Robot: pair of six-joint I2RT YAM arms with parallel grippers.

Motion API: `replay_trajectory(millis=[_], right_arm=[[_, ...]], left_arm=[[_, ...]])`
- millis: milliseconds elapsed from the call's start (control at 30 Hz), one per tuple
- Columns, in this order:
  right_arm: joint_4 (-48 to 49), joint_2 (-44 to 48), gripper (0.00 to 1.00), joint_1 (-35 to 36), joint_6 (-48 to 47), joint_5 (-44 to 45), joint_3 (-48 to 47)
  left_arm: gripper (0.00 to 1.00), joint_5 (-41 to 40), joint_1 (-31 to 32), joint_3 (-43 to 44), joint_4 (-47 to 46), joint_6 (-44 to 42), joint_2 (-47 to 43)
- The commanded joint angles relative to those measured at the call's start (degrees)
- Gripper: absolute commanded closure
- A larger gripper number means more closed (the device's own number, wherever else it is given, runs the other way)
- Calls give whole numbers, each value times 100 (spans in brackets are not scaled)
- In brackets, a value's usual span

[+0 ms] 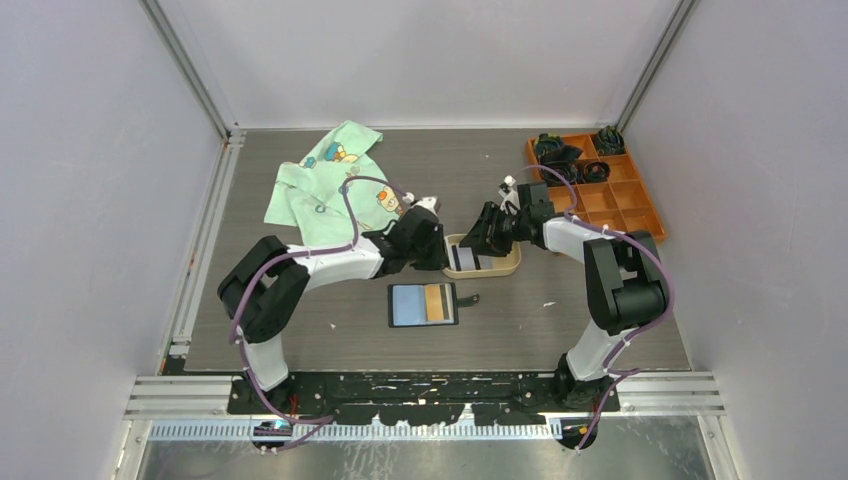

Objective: Put the credit cards into the card holder
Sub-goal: Pick up the credit card from the storage box.

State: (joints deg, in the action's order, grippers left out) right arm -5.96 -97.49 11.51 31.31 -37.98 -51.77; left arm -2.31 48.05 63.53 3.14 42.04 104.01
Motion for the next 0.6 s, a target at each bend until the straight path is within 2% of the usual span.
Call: replay_trajectory(millis=[0,267,433,567], right_arm=[[-143,129,47,9,-200,75,-190],[-288,85,48,59,-423,91,-269],[-743,47,47,145,-883,682,-439],[-883,-102,56,227,-942,685,-549]], left_arm=[[75,73,31,315,-153,26,6],[74,183,32,439,-112,-18,106],[74,204,21,468,-94,-37,147],[74,204,11,502,-103,-47,185]])
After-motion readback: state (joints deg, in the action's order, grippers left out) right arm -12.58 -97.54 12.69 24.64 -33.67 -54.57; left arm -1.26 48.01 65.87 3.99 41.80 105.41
